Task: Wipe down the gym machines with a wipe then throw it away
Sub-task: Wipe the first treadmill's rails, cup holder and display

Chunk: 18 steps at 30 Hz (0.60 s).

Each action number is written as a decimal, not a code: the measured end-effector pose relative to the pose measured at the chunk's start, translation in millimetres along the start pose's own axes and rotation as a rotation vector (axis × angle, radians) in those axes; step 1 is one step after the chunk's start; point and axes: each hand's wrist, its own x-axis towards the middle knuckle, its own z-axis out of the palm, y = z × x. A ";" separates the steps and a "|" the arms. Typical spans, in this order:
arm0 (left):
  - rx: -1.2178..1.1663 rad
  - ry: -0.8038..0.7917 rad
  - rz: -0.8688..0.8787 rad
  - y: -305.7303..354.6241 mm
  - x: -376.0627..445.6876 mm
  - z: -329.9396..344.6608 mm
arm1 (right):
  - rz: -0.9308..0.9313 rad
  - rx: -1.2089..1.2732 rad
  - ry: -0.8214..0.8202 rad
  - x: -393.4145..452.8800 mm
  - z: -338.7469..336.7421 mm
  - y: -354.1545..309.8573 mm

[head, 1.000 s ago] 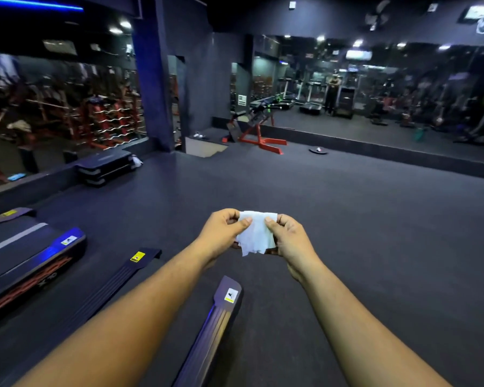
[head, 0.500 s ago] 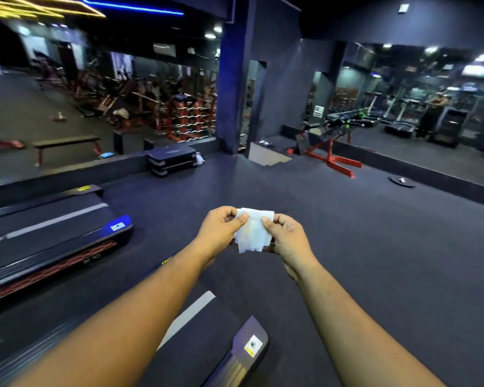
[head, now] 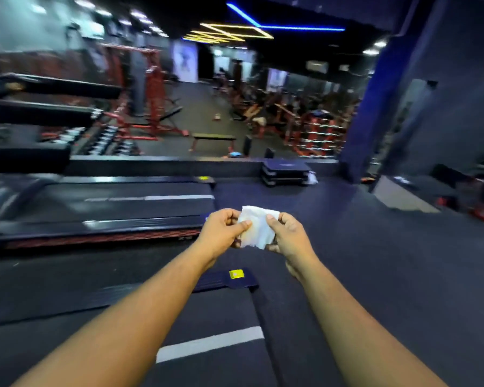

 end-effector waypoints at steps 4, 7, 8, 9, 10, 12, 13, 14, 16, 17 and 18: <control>0.017 0.230 -0.021 3.6 -9.3 -31.4 | -0.007 0.053 -0.266 29.7 34.1 -3.1; 0.030 0.392 -0.032 1.5 -28.5 -76.8 | -0.013 0.054 -0.438 39.8 85.9 -6.1; 0.039 0.459 -0.029 -2.3 -40.9 -96.3 | -0.019 0.061 -0.511 37.5 110.1 -6.1; 0.054 0.506 -0.028 -5.5 -51.5 -111.5 | -0.031 0.064 -0.565 35.1 129.0 -5.9; 0.060 0.575 -0.023 -8.6 -66.8 -131.6 | -0.036 0.056 -0.620 30.5 154.5 -4.7; 0.080 0.664 -0.023 -10.0 -92.9 -161.2 | -0.046 0.063 -0.701 19.1 194.2 -6.9; 0.104 0.716 -0.021 -10.4 -111.1 -178.1 | -0.048 0.073 -0.756 7.4 218.0 -9.4; 0.122 0.760 -0.026 -10.6 -124.5 -189.9 | -0.048 0.076 -0.797 -1.3 235.6 -10.9; 0.135 0.870 -0.034 -8.1 -159.0 -213.7 | -0.056 0.058 -0.895 -24.1 273.8 -14.1; 0.141 0.913 -0.044 -6.8 -172.7 -223.6 | -0.068 0.055 -0.933 -33.5 288.7 -16.2; 0.155 0.967 -0.051 -5.8 -188.9 -235.3 | -0.066 0.065 -0.982 -45.1 306.6 -19.2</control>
